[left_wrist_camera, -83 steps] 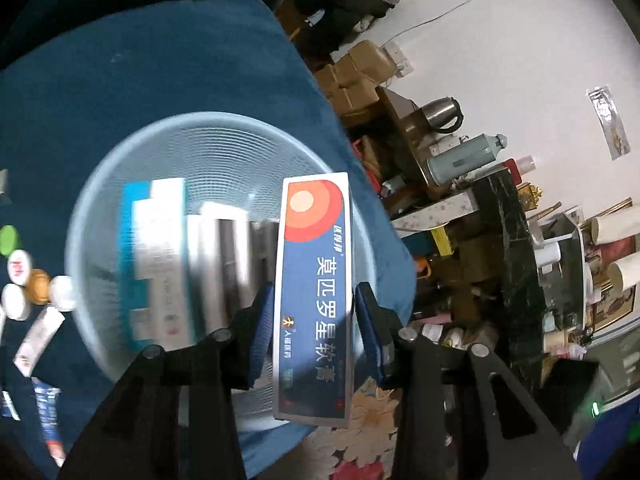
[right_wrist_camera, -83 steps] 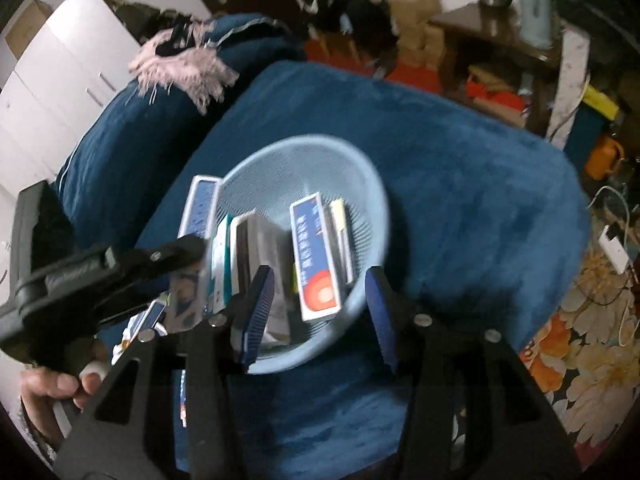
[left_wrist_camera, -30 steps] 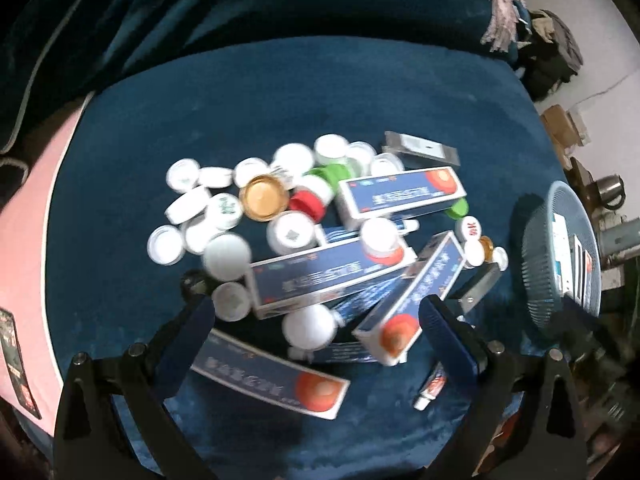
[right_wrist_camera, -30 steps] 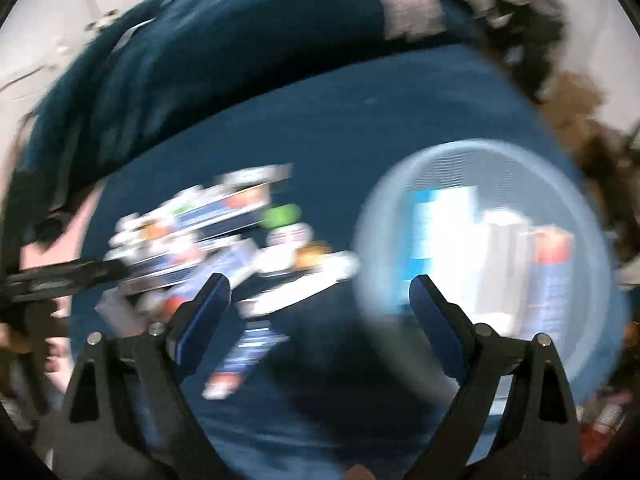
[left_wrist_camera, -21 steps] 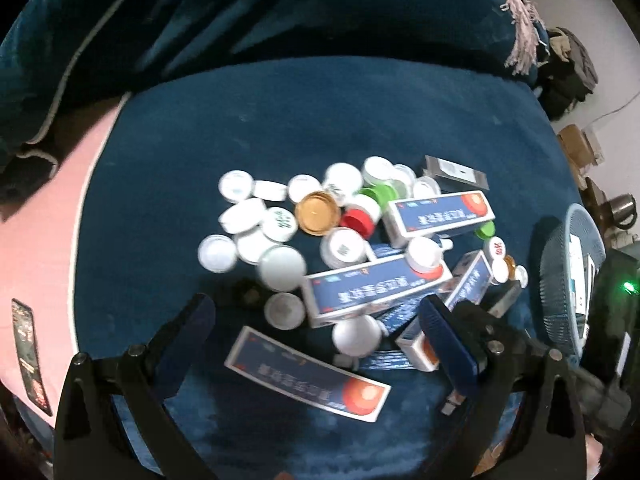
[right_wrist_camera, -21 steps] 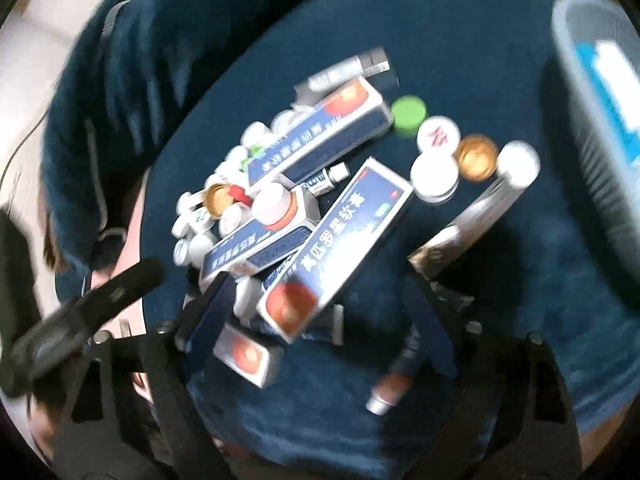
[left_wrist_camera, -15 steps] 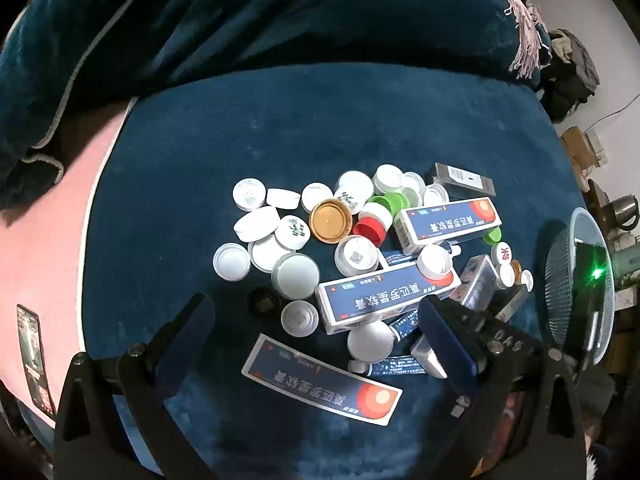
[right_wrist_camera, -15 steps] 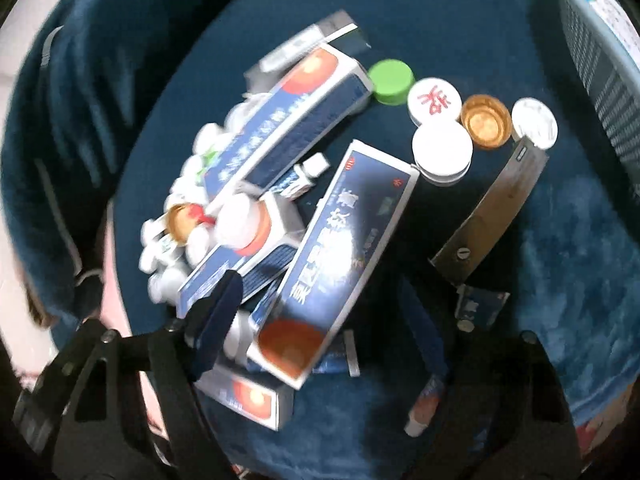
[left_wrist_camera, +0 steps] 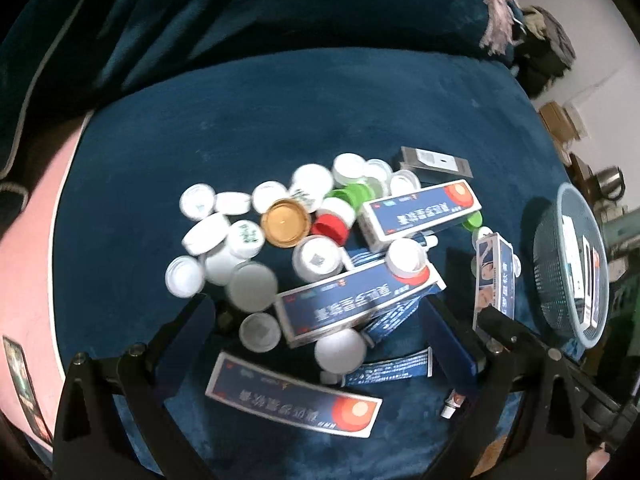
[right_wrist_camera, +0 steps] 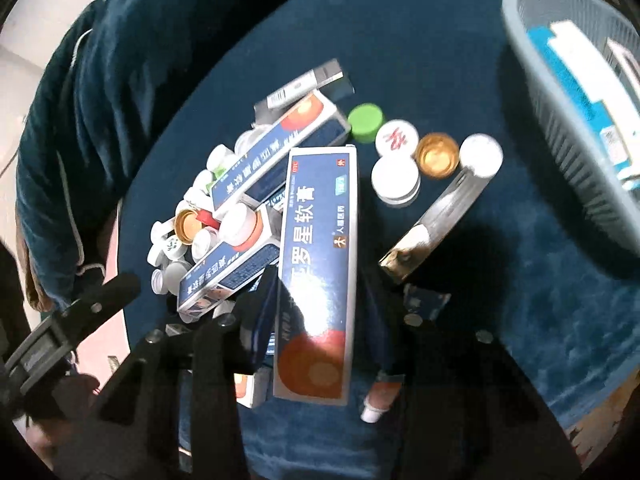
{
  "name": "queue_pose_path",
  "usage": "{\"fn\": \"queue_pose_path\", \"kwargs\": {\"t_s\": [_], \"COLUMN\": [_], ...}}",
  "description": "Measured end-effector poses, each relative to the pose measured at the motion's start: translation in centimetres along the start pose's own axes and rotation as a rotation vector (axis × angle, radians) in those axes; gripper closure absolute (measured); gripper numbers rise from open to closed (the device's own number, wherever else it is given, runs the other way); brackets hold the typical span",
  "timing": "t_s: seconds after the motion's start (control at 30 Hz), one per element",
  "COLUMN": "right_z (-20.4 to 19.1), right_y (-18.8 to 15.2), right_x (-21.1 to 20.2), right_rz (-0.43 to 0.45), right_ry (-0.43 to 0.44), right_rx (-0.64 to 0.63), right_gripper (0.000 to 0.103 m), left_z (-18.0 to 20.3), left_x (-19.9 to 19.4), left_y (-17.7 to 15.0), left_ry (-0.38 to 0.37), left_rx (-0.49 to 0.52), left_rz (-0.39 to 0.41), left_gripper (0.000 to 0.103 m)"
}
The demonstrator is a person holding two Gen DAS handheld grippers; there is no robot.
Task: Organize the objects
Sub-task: 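Grasp a blue-and-red ointment box with each tool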
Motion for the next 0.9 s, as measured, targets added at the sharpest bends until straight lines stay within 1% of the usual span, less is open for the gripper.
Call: {"fn": "queue_pose_path", "kwargs": {"t_s": [0.1, 0.2, 0.23, 0.27, 0.37, 0.43, 0.5, 0.63, 0.67, 0.73, 0.77, 0.8, 0.9], "right_z": [0.2, 0.6, 0.9, 1.1, 2.4, 3.3, 3.9, 4.9, 5.0, 5.4, 5.6, 5.6, 5.9], "right_y": [0.0, 0.3, 0.4, 0.5, 0.6, 0.8, 1.0, 1.5, 1.6, 1.8, 1.9, 2.0, 2.0], "right_x": [-0.4, -1.1, -1.5, -1.4, -2.0, -2.1, -2.2, -2.1, -2.1, -2.0, -2.0, -1.9, -2.0], "right_rz": [0.004, 0.040, 0.052, 0.056, 0.065, 0.073, 0.076, 0.083, 0.083, 0.081, 0.080, 0.080, 0.081], "right_ry": [0.002, -0.021, -0.026, -0.029, -0.019, -0.023, -0.018, -0.012, -0.010, -0.008, -0.008, -0.008, -0.008], "right_rx": [-0.010, -0.024, -0.026, -0.027, -0.022, -0.019, -0.017, -0.014, -0.010, -0.008, -0.010, -0.012, -0.019], "right_gripper": [0.062, 0.062, 0.062, 0.062, 0.062, 0.062, 0.062, 0.062, 0.062, 0.062, 0.061, 0.061, 0.061], "left_z": [1.7, 4.0, 5.2, 5.8, 8.5, 9.7, 10.7, 11.9, 12.0, 12.2, 12.3, 12.3, 12.5], "left_x": [0.5, 1.3, 1.7, 1.9, 3.6, 4.8, 6.0, 8.1, 8.6, 9.3, 9.4, 9.6, 9.2], "left_y": [0.5, 1.4, 2.0, 2.3, 4.2, 5.0, 5.6, 5.9, 6.0, 5.9, 5.8, 5.7, 5.7], "left_ry": [-0.016, -0.031, -0.044, -0.047, -0.038, -0.051, -0.060, -0.067, -0.061, -0.061, -0.069, -0.073, -0.090], "left_rx": [0.057, 0.144, 0.195, 0.222, 0.359, 0.425, 0.485, 0.565, 0.580, 0.599, 0.601, 0.608, 0.618], "left_rz": [0.016, 0.043, 0.056, 0.060, 0.077, 0.068, 0.050, 0.003, -0.008, -0.030, -0.036, -0.049, -0.059], "left_gripper": [0.002, 0.002, 0.003, 0.004, 0.005, 0.006, 0.009, 0.010, 0.013, 0.024, 0.044, 0.053, 0.060]}}
Point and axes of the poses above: each gripper's, at about its wrist camera, not at the fingertips, and x roughly the way its jaws point, z to its right, y to its top, the point moved 6 cm from there along x, roughly the way its jaws point, and after that the axes turned 3 degrees about y, right-handed, at the moved point
